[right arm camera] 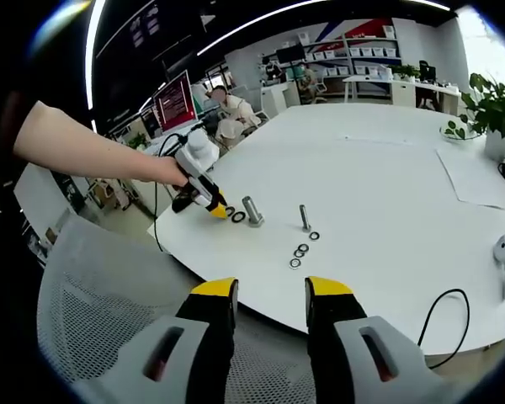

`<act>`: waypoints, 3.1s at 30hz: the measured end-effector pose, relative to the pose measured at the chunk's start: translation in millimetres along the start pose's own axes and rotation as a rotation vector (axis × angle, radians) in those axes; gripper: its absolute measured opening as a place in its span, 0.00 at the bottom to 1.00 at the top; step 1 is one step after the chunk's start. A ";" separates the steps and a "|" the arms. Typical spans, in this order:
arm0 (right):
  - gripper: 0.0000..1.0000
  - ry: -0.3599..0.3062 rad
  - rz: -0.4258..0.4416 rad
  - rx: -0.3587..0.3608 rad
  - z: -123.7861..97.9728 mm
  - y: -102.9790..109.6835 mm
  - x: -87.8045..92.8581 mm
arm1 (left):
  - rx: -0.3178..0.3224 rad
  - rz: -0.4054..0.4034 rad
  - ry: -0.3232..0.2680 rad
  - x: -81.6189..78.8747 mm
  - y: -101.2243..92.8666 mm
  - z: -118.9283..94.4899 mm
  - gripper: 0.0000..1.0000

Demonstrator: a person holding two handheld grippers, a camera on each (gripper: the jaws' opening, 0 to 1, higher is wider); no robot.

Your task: Place the washer onto the threaded stud by aligning its center hole with the stud, sliding it down to the base, and recovering from edge contact or off-axis alignment until the washer reaches the visible bottom stop.

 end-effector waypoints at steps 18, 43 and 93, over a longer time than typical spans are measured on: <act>0.33 0.012 -0.002 0.006 0.7 -0.5 0.2 | 0.003 0.029 -0.007 -5.1 7.9 1.5 0.21; 0.33 0.008 -0.009 -0.006 0.6 0.4 0.4 | 0.003 0.096 0.081 5.4 -12.6 5.6 0.21; 0.33 0.017 -0.014 -0.012 1.2 1.1 0.9 | 0.007 0.056 0.030 16.5 -19.9 -1.4 0.19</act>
Point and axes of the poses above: the point that each gripper's makers call its tool centre point, and the gripper's own axes: z roughly forward along the fingers, y roughly to its left, x roughly out of its underside, the point moved 10 cm from there along -z, roughly backward along the fingers, and after that the axes turned 10 degrees about y, right-handed, at the moved point
